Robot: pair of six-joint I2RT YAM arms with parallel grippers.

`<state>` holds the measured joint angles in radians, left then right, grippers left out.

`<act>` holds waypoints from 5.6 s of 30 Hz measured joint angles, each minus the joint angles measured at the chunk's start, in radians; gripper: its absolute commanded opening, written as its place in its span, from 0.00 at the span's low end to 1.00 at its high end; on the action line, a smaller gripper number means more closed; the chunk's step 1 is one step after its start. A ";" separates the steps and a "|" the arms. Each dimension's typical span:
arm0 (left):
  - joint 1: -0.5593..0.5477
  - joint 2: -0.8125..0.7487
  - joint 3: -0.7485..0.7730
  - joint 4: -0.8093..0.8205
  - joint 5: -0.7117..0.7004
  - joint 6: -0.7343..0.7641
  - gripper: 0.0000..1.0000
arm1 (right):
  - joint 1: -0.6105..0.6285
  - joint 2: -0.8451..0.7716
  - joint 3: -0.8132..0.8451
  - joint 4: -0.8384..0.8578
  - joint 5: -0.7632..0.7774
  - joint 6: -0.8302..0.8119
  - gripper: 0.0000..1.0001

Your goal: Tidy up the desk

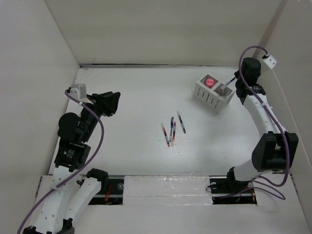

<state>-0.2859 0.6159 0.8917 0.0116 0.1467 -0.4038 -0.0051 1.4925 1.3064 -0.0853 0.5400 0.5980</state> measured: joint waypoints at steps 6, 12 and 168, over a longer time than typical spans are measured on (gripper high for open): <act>0.000 0.005 0.000 -0.001 0.000 0.000 0.37 | -0.007 0.065 0.003 0.055 0.037 -0.019 0.01; 0.000 0.006 0.000 -0.001 -0.001 0.000 0.39 | 0.019 0.136 0.005 0.070 0.090 -0.045 0.02; 0.000 0.065 0.000 -0.002 0.028 -0.003 0.38 | 0.772 0.005 -0.495 0.257 -0.038 0.010 0.40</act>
<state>-0.2859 0.6807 0.8917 0.0101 0.1745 -0.4072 0.7673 1.4979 0.8116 0.1719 0.5022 0.6075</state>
